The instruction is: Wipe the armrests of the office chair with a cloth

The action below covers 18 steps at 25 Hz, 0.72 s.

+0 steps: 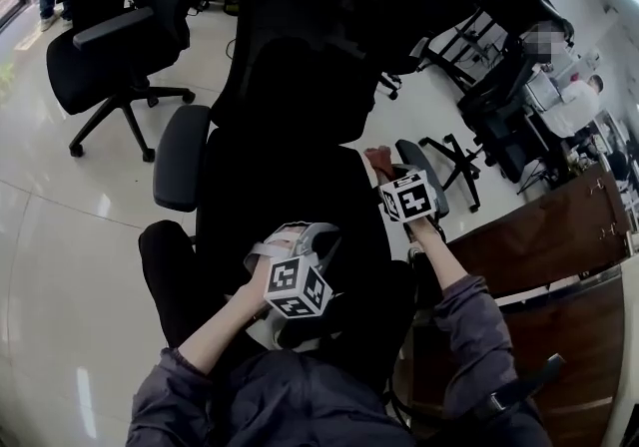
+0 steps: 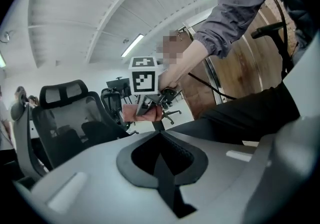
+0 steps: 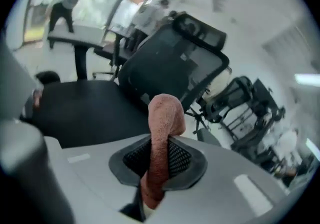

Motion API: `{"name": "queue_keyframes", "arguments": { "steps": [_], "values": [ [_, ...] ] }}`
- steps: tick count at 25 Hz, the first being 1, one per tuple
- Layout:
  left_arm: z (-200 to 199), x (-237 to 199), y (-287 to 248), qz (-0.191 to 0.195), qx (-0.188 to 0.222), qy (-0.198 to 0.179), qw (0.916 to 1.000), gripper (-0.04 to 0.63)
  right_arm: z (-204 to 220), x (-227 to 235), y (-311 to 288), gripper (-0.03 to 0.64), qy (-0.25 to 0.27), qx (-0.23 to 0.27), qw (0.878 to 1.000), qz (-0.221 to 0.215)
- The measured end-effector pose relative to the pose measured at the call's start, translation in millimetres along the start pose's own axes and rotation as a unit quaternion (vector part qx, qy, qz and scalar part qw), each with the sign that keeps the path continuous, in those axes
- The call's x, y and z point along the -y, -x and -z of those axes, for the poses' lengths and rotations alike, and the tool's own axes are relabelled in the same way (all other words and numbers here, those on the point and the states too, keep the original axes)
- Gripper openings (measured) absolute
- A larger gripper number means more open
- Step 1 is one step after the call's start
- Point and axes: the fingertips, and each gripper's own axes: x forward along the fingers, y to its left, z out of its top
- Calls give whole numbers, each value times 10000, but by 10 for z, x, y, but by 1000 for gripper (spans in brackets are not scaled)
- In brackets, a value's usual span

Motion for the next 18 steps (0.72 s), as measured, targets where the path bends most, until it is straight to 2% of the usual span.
{"name": "queue_keyframes", "arguments": {
  "steps": [2,3,4,5,7,8,9,11,15,18],
  "values": [
    [4,57,12,5,14,-30,10000,17,135,11,-52,49,-1086,45,9939,192],
    [-5,78,23,-3,20,-75,10000,17,239,-9,-68,49,-1338,-15,9904,356],
    [-17,91,38,-17,29,-128,9999,17,351,-55,-83,49,-1309,-168,9899,510],
    [-27,97,54,-31,43,-168,9998,17,443,-111,-97,49,-934,-370,9926,680],
    [-35,102,72,-33,92,-150,9998,17,468,-171,-122,49,387,-584,9917,1076],
    [-40,102,71,-30,126,-105,9999,17,472,-175,-138,49,850,-641,9869,1211],
    [-48,105,68,-28,160,-62,9998,17,514,-165,-152,49,1082,-729,9826,1320],
    [-62,119,76,-24,221,-7,9998,17,650,-114,-179,49,1049,-890,9784,1542],
    [-30,111,132,-30,278,92,9996,17,717,91,-162,49,127,-707,9752,2092],
    [-22,87,155,-56,285,119,9995,17,712,174,-186,48,-105,-615,9715,2288]
  ]
}}
